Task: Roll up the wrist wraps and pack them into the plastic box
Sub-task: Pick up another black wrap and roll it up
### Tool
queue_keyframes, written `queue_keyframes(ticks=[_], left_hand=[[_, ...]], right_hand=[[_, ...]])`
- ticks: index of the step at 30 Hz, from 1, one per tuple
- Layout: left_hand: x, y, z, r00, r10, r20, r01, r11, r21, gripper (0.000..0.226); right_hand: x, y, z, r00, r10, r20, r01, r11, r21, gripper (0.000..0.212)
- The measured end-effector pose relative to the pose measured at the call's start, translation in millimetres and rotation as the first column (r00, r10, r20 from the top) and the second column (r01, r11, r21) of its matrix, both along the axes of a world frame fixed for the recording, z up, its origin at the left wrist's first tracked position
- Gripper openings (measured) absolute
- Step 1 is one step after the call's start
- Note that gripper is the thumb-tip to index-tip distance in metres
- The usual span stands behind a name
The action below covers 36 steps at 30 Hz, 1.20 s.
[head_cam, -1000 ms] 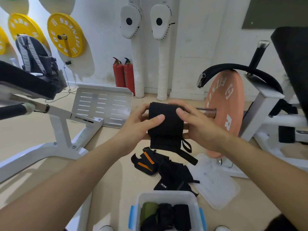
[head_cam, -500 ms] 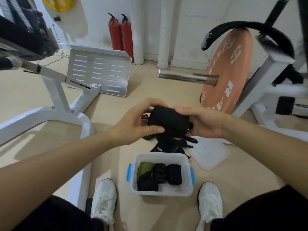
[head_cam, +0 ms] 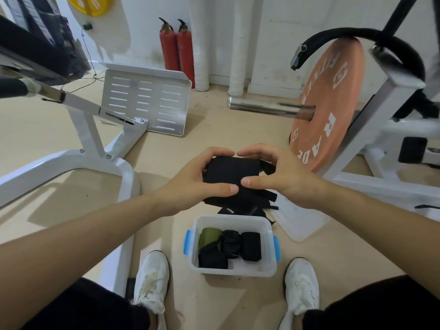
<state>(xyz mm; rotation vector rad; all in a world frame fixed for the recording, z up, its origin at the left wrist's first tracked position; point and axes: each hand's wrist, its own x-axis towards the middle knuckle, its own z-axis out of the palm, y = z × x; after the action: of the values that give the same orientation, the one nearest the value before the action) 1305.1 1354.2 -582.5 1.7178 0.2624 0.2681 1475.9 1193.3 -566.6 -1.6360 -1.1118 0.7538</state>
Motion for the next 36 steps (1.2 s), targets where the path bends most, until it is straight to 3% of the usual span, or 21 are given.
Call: queue_keyframes(ticks=[4, 6, 9, 14, 19, 24, 30, 36], left_hand=[[-1.3, -4.6, -10.9, 1.000, -0.021, 0.021, 0.017, 0.983, 0.185, 0.069], [0.5, -4.9, -21.4, 0.999, -0.043, 0.015, 0.037, 0.952, 0.304, 0.072], [9.8, -1.5, -46.4, 0.998, -0.059, -0.012, 0.059, 0.910, 0.411, 0.077], [26.5, 1.8, -132.8, 0.996, 0.000, -0.088, 0.036, 0.914, 0.405, 0.079], [26.7, 0.5, -229.4, 0.981, 0.005, -0.195, 0.042, 0.970, 0.237, 0.062], [23.3, -7.0, -307.6, 0.932, -0.054, -0.359, 0.153, 0.955, 0.254, 0.054], [33.2, -13.4, -340.3, 0.852, -0.126, -0.508, 0.375, 0.824, 0.425, 0.056], [42.0, -7.4, -351.3, 0.796, -0.239, -0.555, 0.487, 0.798, 0.354, 0.061]], right_hand=[[-1.9, -0.4, -6.9, 0.997, 0.025, -0.074, -0.033, 0.993, -0.111, 0.032], [0.0, 0.7, -13.8, 0.988, 0.044, -0.151, -0.073, 0.979, -0.192, 0.033], [7.1, 7.3, -34.9, 0.988, 0.132, -0.081, -0.152, 0.933, -0.328, 0.038], [22.7, 18.0, -110.5, 0.989, 0.145, 0.027, -0.122, 0.906, -0.404, 0.047], [27.9, 9.0, -209.7, 0.983, 0.149, 0.109, -0.080, 0.878, -0.472, 0.052], [20.8, -5.3, -292.3, 0.985, 0.164, 0.043, -0.116, 0.837, -0.535, 0.048], [15.6, -8.1, -330.6, 0.938, 0.328, 0.109, -0.173, 0.718, -0.674, 0.045], [22.5, -7.4, -329.5, 0.870, 0.440, 0.221, -0.149, 0.664, -0.733, 0.042]])
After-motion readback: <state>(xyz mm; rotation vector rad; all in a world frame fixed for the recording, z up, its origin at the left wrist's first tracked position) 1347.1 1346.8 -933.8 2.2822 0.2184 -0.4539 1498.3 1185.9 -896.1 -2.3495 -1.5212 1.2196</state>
